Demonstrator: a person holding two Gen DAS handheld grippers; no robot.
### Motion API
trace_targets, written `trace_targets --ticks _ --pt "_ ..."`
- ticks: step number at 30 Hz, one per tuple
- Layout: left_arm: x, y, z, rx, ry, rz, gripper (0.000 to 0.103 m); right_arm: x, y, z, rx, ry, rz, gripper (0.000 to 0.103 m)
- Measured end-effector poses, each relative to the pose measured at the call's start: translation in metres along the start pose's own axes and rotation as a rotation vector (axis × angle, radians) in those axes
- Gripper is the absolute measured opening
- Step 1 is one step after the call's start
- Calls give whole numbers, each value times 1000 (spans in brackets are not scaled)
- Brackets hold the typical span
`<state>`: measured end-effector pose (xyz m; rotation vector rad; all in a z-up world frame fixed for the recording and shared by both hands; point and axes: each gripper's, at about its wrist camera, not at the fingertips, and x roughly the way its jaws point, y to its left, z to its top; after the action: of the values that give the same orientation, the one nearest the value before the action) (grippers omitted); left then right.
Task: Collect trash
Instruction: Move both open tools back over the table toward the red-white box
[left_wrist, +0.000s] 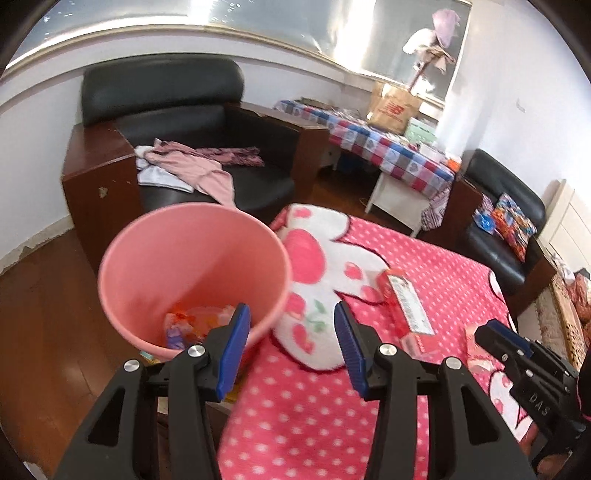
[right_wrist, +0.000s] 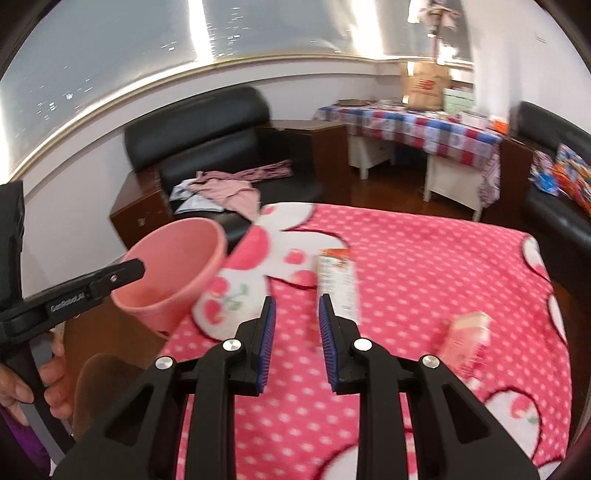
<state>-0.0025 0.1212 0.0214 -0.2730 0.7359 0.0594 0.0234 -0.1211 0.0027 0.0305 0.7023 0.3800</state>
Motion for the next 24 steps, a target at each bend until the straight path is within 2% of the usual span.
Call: trace_targets --ticks 8,16,24 --pt "26 -51 -8 45 77 -82 47 -10 -57 -17 116 5 -63 24" --pt "61 -99 -8 91 171 -143 47 -11 -98 -36 201 33 -71 24" --pt "108 -127 -2 45 258 -122 47 -4 -126 -47 267 58 -62 24"
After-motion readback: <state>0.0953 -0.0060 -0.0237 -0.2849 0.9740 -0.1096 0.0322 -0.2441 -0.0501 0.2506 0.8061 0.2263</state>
